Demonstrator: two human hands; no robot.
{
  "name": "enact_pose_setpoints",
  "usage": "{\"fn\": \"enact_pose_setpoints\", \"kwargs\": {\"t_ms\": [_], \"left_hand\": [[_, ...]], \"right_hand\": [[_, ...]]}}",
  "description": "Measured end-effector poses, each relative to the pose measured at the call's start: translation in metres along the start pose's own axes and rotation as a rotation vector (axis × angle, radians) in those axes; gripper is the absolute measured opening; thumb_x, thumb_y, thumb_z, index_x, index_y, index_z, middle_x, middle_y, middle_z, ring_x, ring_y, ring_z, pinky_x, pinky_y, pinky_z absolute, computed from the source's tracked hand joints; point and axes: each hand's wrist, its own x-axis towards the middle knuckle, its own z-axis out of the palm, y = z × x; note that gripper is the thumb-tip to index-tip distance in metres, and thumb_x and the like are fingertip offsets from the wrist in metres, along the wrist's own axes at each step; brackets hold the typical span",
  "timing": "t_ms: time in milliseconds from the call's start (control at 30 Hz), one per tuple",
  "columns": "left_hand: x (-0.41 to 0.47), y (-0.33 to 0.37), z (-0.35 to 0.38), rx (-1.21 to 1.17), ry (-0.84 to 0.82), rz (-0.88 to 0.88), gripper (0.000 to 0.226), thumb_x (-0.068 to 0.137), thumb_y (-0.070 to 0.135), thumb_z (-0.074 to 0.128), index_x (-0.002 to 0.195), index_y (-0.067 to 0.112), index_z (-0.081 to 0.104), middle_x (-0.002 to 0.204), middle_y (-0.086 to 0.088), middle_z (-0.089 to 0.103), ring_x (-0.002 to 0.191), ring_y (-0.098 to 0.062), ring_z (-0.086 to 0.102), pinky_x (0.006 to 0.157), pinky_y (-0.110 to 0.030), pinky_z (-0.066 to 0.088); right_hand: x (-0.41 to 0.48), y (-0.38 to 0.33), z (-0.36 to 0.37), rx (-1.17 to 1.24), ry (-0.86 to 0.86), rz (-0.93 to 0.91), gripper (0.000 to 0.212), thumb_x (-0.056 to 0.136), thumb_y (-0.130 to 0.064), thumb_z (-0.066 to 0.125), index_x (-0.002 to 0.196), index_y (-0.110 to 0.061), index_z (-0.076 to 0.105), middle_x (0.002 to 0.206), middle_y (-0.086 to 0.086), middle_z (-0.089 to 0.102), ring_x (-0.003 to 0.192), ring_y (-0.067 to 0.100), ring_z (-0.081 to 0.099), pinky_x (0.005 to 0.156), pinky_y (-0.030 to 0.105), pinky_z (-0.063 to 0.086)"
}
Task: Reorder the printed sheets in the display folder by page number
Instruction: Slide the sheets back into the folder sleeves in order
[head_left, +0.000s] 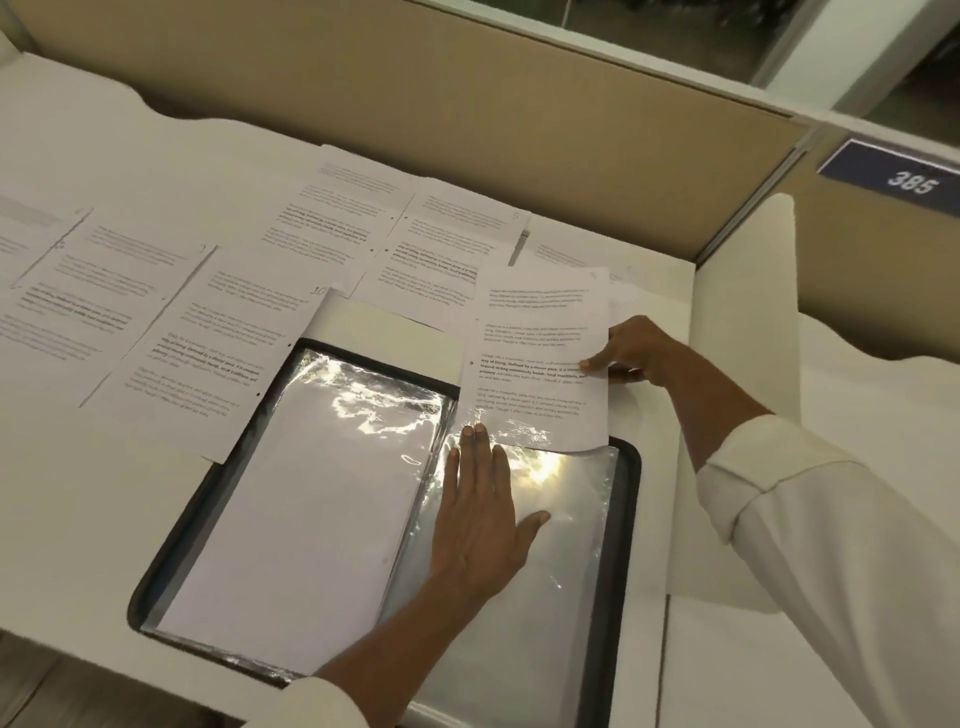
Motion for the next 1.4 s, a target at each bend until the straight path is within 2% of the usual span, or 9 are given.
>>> {"fn": "enact_pose_setpoints", "kwargs": {"t_ms": [200,367,500,633,800,933,1033,1167,1400], "left_hand": [[0.002,-0.001,-0.005,0.017,-0.048,-0.013,0.106,0.097,0.085,0.025,0.162,0.002,0.033,0.174,-0.021,0.004,0.163,-0.038,-0.001,0.129,-0.058,0.020],[0.001,-0.005,-0.008,-0.003,-0.047,-0.007,0.106,0.096,0.084,0.029,0.165,0.004,0.024,0.175,-0.020,-0.006,0.163,-0.036,-0.008,0.131,-0.055,0.016],[-0.001,-0.011,-0.007,-0.018,-0.043,0.020,0.106,0.097,0.085,0.023,0.166,0.005,0.022,0.175,-0.019,-0.009,0.163,-0.034,-0.008,0.131,-0.054,0.014],[-0.001,-0.014,-0.008,0.007,-0.023,0.064,0.102,0.097,0.080,0.032,0.163,0.002,0.028,0.174,-0.023,-0.002,0.163,-0.038,-0.001,0.131,-0.055,0.016],[0.010,-0.003,-0.016,-0.027,-0.037,0.158,0.092,0.097,0.078,0.037,0.157,0.008,0.040,0.174,-0.021,0.015,0.162,-0.038,0.007,0.130,-0.054,0.016],[0.042,0.022,-0.033,-0.101,0.001,0.270,0.063,0.093,0.048,0.072,0.142,0.011,0.056,0.153,-0.012,0.053,0.150,-0.034,0.040,0.125,-0.051,0.033],[0.067,0.041,-0.045,-0.159,0.026,0.327,0.036,0.092,0.020,0.073,0.127,0.013,0.066,0.126,-0.007,0.068,0.125,-0.030,0.058,0.111,-0.046,0.043],[0.090,0.056,-0.056,-0.225,-0.026,0.223,0.015,0.099,0.024,0.067,0.112,0.019,0.071,0.111,-0.001,0.074,0.109,-0.024,0.062,0.107,-0.041,0.039],[0.110,0.056,-0.056,-0.185,-0.193,0.239,0.015,0.098,0.019,0.062,0.107,0.024,0.072,0.108,0.004,0.074,0.105,-0.022,0.060,0.100,-0.036,0.033]], "right_hand": [[-0.017,0.050,0.018,0.087,0.085,0.051,0.058,0.058,0.000,0.101,0.107,0.013,0.072,0.104,0.017,0.079,0.096,0.032,0.077,0.086,0.049,0.065],[-0.012,0.088,0.022,0.049,0.135,0.003,0.099,0.023,-0.035,0.103,0.102,0.013,0.071,0.103,0.021,0.078,0.099,0.039,0.076,0.089,0.059,0.062],[-0.038,0.084,0.031,0.145,0.181,0.032,0.061,0.052,-0.013,0.106,0.100,0.008,0.074,0.101,0.015,0.079,0.096,0.034,0.076,0.086,0.054,0.064],[-0.061,0.076,0.037,0.192,0.160,0.025,0.042,0.062,-0.005,0.101,0.093,-0.001,0.073,0.104,0.015,0.078,0.096,0.033,0.076,0.085,0.046,0.065],[-0.078,0.071,0.033,0.182,0.102,0.035,0.045,0.069,0.005,0.094,0.108,0.004,0.070,0.102,0.014,0.076,0.085,0.024,0.073,0.061,0.026,0.062],[-0.081,0.074,0.032,0.165,0.111,0.013,0.041,0.069,0.005,0.094,0.104,0.001,0.071,0.102,0.016,0.078,0.083,0.024,0.074,0.065,0.028,0.064],[-0.080,0.078,0.032,0.168,0.112,0.011,0.039,0.069,0.003,0.095,0.098,-0.003,0.070,0.100,0.015,0.079,0.083,0.025,0.076,0.069,0.031,0.065],[-0.077,0.084,0.033,0.161,0.114,-0.026,0.044,0.070,0.001,0.095,0.106,0.000,0.070,0.101,0.013,0.077,0.079,0.022,0.076,0.061,0.024,0.062],[-0.067,0.092,0.033,0.166,0.120,-0.075,0.043,0.067,-0.003,0.097,0.102,-0.003,0.072,0.094,0.013,0.078,0.081,0.026,0.077,0.068,0.030,0.064]]}}
